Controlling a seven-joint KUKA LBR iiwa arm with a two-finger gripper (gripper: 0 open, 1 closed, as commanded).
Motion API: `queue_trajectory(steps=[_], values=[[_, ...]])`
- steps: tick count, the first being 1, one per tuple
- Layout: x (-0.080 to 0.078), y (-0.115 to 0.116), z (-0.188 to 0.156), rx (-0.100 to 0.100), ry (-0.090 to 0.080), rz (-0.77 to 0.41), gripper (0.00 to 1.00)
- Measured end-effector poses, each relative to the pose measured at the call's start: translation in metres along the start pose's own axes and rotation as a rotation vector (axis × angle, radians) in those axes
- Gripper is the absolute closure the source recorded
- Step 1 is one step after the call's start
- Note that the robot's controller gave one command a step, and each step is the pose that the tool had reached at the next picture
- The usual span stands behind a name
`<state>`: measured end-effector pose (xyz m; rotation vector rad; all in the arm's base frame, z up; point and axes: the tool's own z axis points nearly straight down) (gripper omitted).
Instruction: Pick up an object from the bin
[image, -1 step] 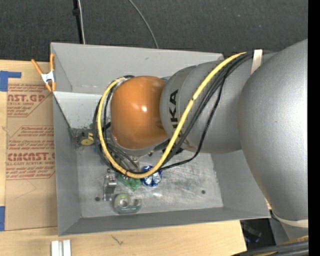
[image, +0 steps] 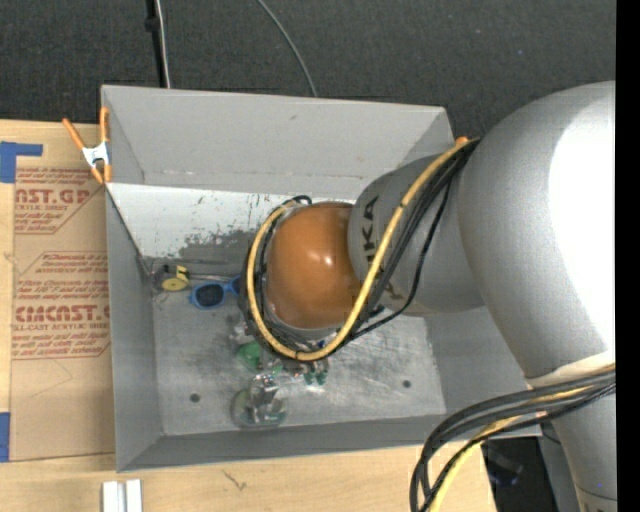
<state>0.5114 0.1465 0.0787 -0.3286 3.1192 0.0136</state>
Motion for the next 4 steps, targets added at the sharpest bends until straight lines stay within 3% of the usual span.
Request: queue_trajectory(steps=[1, 2, 3, 4], values=[[0.017, -0.055, -0.012, 0.008, -0.004, -0.17, 0.0], [0.013, -0.117, 0.001, 0.0, -0.001, -0.398, 0.0], [0.017, -0.121, 0.0, 0.004, 0.026, -0.399, 1.0], [0.012, -0.12, 0.003, 0.007, -0.005, -0.399, 0.0]])
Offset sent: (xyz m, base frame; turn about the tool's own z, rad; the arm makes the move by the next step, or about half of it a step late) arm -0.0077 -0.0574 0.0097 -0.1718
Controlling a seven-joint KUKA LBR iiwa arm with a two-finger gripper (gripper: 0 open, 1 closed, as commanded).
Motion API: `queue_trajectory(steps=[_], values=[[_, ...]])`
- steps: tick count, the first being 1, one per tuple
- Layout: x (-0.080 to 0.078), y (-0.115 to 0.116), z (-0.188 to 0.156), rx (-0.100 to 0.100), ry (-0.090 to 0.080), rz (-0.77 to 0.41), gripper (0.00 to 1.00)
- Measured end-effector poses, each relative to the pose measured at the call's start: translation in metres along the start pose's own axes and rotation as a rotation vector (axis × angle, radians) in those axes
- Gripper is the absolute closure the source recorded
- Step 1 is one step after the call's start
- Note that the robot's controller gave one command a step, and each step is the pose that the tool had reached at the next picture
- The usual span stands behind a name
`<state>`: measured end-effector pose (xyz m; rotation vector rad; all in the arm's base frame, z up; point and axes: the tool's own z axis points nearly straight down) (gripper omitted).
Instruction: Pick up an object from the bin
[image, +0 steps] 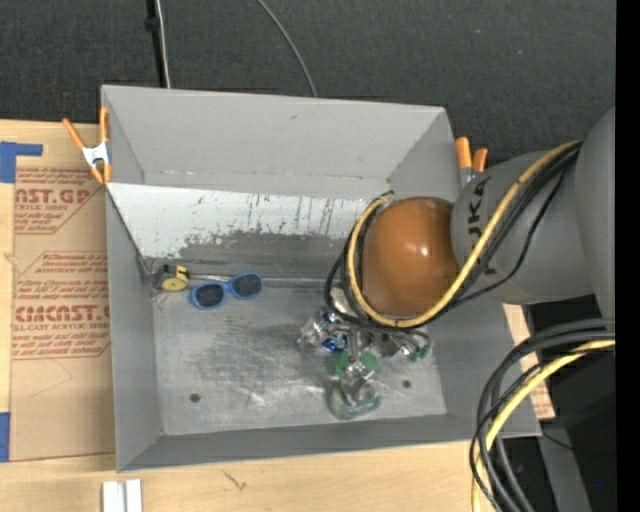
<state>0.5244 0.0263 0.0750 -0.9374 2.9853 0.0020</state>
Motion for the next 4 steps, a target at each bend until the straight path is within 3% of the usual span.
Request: queue_trajectory(steps=[1, 2, 3, 4], values=[[0.042, -0.059, -0.039, -0.004, 0.011, -0.271, 0.0], [0.033, -0.028, -0.008, -0.01, 0.011, -0.547, 0.0], [0.013, -0.056, 0.003, -0.011, 0.001, -1.02, 0.0], [0.019, -0.023, 0.003, -0.005, 0.004, -1.128, 0.0]])
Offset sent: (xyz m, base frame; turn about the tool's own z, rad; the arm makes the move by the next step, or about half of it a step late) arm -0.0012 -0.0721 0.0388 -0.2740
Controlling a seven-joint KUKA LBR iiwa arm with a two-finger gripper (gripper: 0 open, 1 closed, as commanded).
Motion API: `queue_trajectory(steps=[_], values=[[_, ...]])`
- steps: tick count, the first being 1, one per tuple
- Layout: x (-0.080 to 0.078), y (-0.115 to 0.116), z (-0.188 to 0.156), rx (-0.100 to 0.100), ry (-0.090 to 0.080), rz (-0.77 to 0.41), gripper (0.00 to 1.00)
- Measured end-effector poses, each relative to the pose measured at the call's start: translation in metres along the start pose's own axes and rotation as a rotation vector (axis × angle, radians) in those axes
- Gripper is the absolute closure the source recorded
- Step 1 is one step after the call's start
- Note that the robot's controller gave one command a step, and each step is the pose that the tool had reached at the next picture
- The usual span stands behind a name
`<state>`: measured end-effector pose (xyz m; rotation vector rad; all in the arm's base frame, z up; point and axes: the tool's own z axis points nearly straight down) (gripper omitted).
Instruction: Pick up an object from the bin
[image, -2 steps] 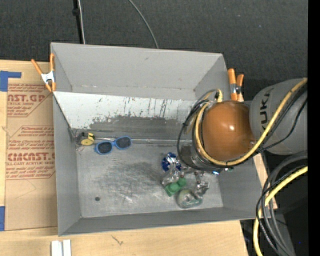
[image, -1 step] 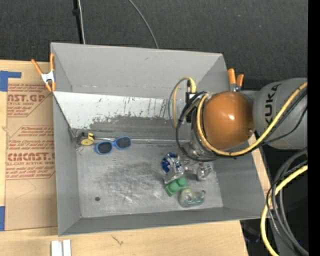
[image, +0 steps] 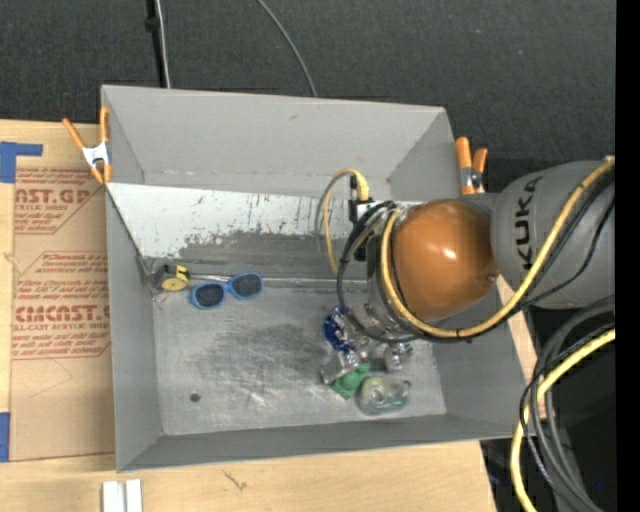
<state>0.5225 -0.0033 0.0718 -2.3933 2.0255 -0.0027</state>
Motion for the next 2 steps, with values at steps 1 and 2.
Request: queue_trajectory(steps=[1, 2], values=[[-0.001, -0.002, -0.003, 0.003, -0.001, 0.002, 1.0], [0.011, -0.008, -0.137, 0.002, 0.002, 0.05, 1.0]])
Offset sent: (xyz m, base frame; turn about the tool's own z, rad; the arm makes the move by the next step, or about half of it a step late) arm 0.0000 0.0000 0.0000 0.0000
